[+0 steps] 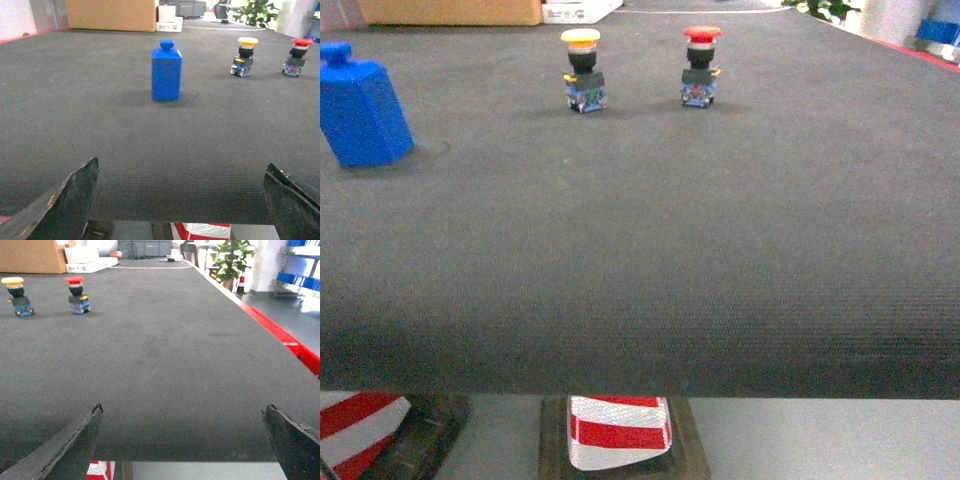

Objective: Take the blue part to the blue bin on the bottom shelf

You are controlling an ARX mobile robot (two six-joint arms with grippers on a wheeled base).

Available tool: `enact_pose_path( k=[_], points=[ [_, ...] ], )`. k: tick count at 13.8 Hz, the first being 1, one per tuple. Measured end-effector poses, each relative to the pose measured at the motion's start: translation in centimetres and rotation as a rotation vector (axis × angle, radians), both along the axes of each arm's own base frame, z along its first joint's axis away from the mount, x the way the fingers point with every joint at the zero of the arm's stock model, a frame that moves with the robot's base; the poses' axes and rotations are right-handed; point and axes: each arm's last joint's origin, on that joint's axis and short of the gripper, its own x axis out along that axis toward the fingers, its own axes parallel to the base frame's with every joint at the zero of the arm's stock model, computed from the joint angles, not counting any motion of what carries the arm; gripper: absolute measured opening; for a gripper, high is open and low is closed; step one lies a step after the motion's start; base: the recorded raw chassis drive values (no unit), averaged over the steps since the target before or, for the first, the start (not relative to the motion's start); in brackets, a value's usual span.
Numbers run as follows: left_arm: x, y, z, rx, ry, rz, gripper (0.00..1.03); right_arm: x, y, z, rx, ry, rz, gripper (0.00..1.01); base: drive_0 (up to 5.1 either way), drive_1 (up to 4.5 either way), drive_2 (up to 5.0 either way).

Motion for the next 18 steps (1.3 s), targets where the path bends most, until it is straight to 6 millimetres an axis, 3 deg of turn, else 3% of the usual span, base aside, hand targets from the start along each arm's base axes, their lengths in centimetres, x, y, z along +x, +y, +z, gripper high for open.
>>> enact_pose_path(
  k=[18],
  points=[
    [0.0,0.0,0.01,0.0,0.0,0.001,0.98,0.0,0.0,0.0,-0.002,0.0,0.001,0.98,0.0,0.0,0.0]
  ],
)
